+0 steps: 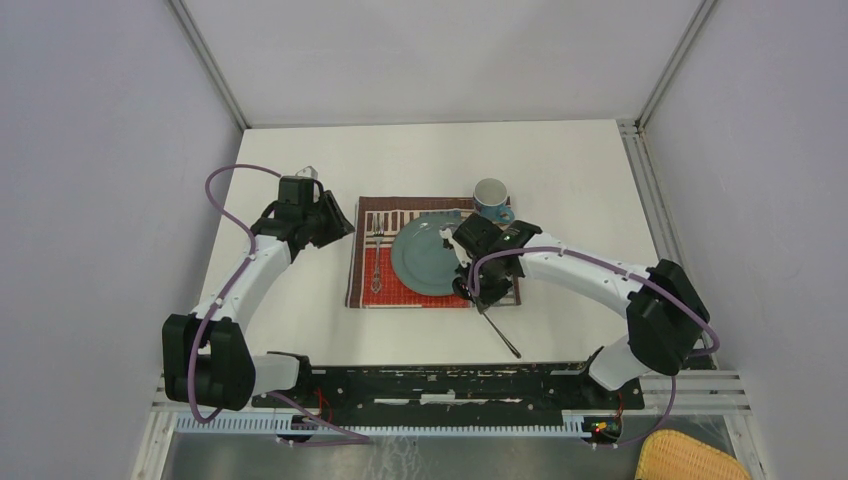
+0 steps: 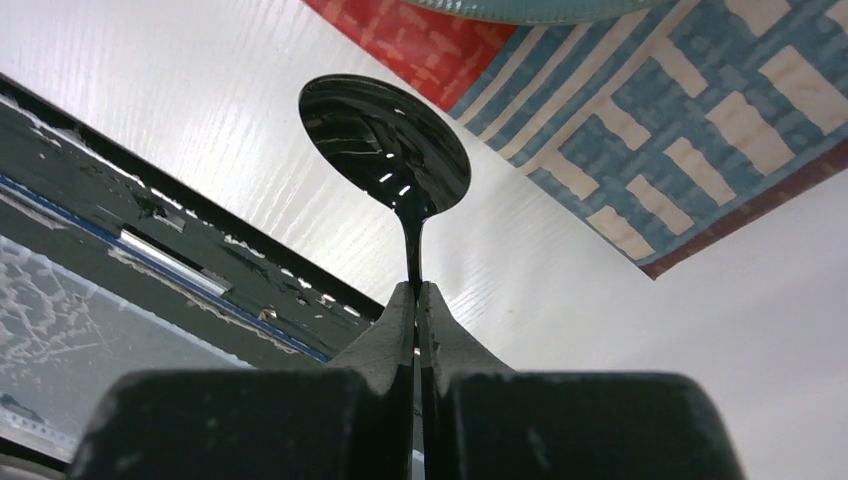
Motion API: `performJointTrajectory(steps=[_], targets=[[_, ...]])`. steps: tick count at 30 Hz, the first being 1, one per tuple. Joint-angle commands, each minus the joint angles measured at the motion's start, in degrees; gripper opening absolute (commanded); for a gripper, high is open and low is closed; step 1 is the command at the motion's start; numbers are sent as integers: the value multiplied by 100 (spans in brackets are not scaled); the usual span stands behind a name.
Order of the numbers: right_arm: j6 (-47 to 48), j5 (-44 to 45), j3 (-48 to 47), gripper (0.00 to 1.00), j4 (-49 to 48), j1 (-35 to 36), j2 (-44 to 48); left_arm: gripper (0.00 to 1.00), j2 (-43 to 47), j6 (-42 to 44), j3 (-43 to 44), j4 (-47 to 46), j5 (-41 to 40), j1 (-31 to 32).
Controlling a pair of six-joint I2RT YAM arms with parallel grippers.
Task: Set the dinner table for one person
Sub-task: Adjust the spoon with the napkin.
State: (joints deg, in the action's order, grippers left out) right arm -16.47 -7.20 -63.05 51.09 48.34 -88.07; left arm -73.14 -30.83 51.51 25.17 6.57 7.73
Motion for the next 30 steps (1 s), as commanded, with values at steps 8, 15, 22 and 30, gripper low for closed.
performJointTrajectory(steps=[8,15,22,30], targets=[[-1209,1230,35,0,-951,-612,253,46,358,-35,108,-103,-333,-36],[-1700,1660,7,0,-1295,-960,-62,46,435,-84,114,-43,-447,-31],[-1999,1923,-64,0,-1457,-1232,-471,46,482,-81,86,-45,-477,-34],[-2194,1968,-336,0,-1481,-1465,-716,46,460,-81,61,-81,-456,-33]])
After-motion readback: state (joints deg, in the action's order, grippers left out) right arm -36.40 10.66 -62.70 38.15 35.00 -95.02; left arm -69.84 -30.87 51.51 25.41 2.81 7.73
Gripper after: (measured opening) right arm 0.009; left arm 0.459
